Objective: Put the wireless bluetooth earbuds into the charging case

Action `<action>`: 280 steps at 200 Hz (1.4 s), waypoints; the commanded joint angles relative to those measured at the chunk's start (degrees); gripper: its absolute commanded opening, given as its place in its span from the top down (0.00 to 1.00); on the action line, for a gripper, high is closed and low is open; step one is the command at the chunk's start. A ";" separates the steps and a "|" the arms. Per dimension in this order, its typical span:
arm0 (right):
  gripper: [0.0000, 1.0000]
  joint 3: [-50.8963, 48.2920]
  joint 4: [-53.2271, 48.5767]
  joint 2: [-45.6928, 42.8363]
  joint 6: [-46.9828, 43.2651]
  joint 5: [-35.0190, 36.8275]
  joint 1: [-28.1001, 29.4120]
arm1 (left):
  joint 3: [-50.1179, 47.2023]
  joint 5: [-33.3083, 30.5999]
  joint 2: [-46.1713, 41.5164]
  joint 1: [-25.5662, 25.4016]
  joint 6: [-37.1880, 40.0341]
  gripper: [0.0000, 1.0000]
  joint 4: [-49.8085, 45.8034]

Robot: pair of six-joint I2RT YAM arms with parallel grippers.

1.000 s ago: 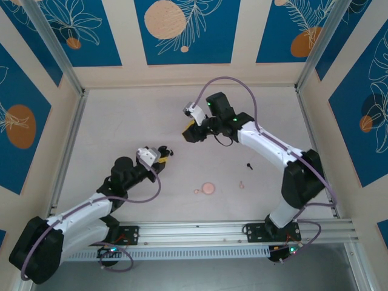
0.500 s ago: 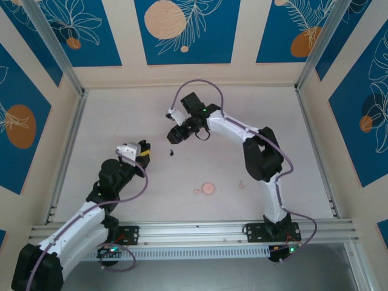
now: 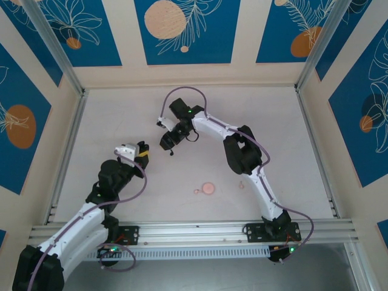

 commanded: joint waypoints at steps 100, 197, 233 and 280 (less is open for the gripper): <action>0.49 3.41 -10.48 4.37 -6.11 2.20 1.01 | -0.28 0.85 1.94 0.98 0.41 0.87 2.41; 0.49 -1.02 -12.91 0.27 -4.52 11.47 1.01 | -0.10 1.35 2.30 0.98 0.76 0.87 2.74; 0.49 -2.10 -13.42 -1.30 -3.52 13.35 1.01 | -0.09 1.46 2.31 0.98 0.98 0.87 2.94; 0.49 -5.21 -14.59 -4.23 -1.90 15.54 1.01 | -0.10 1.70 2.31 0.97 1.04 0.87 3.01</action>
